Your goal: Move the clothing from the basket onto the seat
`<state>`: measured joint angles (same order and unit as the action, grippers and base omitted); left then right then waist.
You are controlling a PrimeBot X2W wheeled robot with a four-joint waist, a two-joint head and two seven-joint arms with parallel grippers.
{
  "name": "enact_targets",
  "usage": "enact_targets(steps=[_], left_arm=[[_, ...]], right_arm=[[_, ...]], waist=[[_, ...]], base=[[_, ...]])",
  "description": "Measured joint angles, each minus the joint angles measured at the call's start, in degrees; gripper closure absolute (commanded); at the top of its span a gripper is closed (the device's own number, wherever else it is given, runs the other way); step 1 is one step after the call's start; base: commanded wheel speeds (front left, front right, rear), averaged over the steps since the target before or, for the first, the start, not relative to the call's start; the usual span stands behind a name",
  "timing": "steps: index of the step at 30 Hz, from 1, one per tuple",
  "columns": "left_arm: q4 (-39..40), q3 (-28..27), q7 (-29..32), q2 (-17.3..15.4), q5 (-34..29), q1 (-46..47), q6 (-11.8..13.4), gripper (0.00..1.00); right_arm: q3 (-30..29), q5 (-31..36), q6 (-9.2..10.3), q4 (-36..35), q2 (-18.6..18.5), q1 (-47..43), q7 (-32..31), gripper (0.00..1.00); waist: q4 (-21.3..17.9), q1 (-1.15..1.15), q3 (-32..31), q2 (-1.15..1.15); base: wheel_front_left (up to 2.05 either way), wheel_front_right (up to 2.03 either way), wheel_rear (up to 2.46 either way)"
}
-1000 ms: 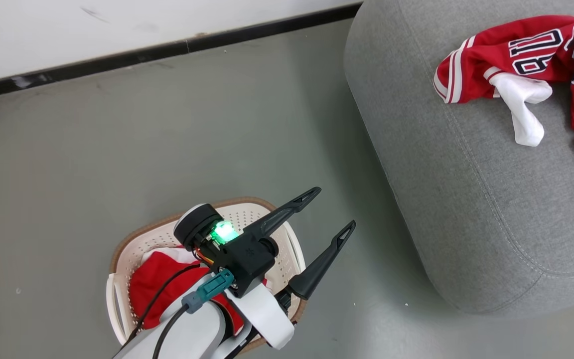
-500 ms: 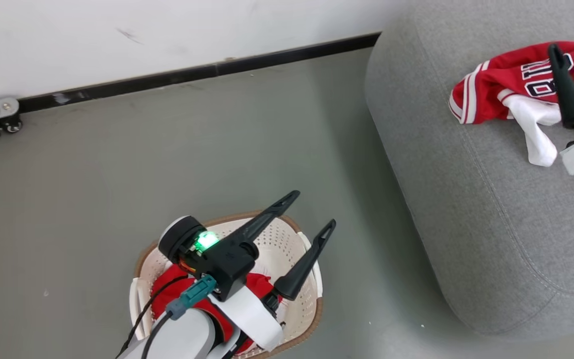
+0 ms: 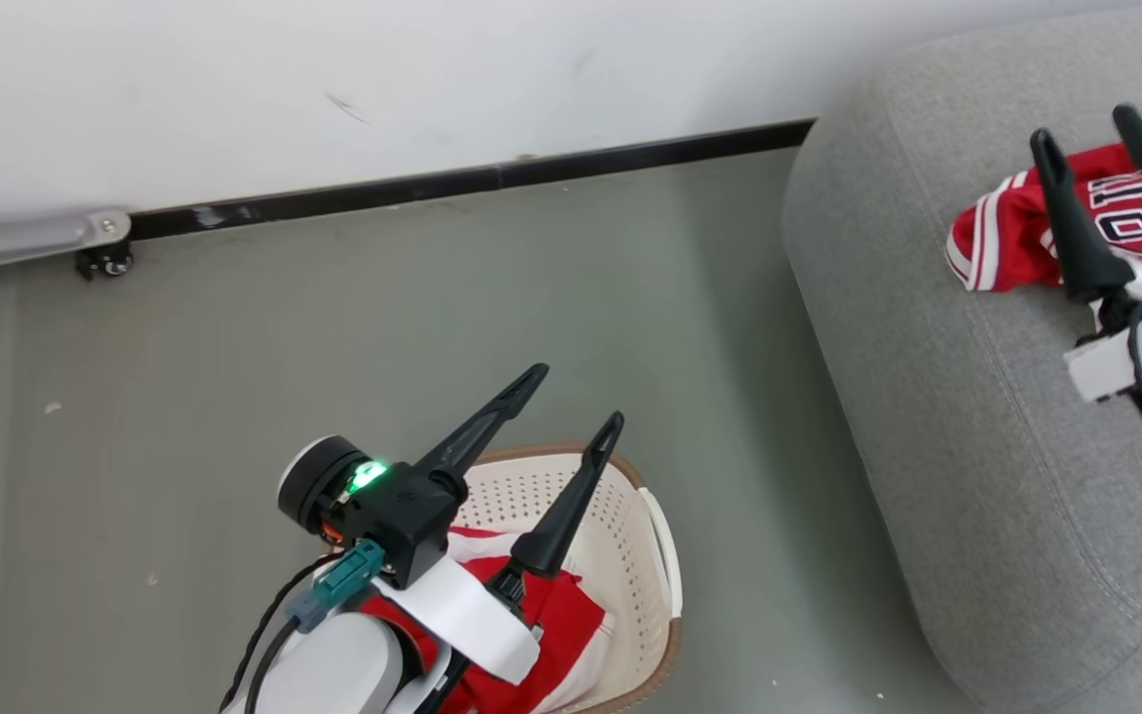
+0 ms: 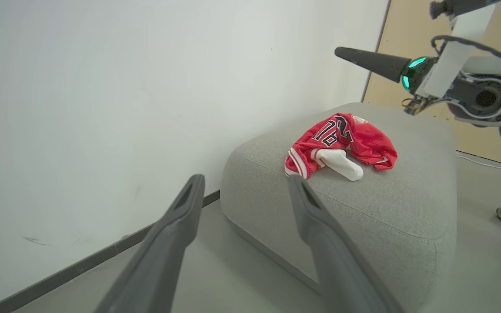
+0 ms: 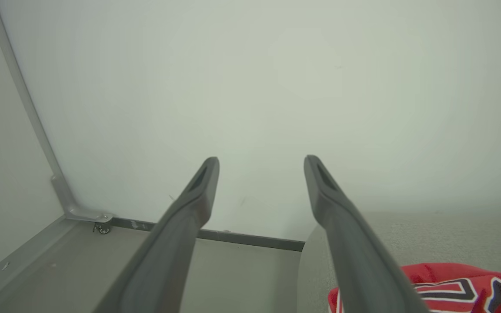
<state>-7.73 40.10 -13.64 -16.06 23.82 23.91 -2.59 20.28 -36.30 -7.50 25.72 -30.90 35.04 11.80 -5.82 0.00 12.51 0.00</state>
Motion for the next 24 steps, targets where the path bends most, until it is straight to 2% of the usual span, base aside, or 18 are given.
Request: enact_targets(steps=[16, 24], left_arm=[[-0.8, -3.4, -0.5, -0.3, 1.4, -3.2, 1.7, 0.00], [-2.5, -5.6, -0.5, -0.4, 3.8, -5.7, 2.9, 0.00]], right_arm=[[-2.8, 0.9, 0.00, -3.2, 4.0, -9.3, 2.1, 0.00], [-4.8, 1.6, 0.00, -5.0, 7.6, -15.3, 2.5, 0.00]], waist=[[4.7, 0.00, -3.5, 0.00], [7.0, 0.00, -5.5, 0.00]], base=[[0.00, 0.00, 0.00], [0.00, 0.00, 0.00]])
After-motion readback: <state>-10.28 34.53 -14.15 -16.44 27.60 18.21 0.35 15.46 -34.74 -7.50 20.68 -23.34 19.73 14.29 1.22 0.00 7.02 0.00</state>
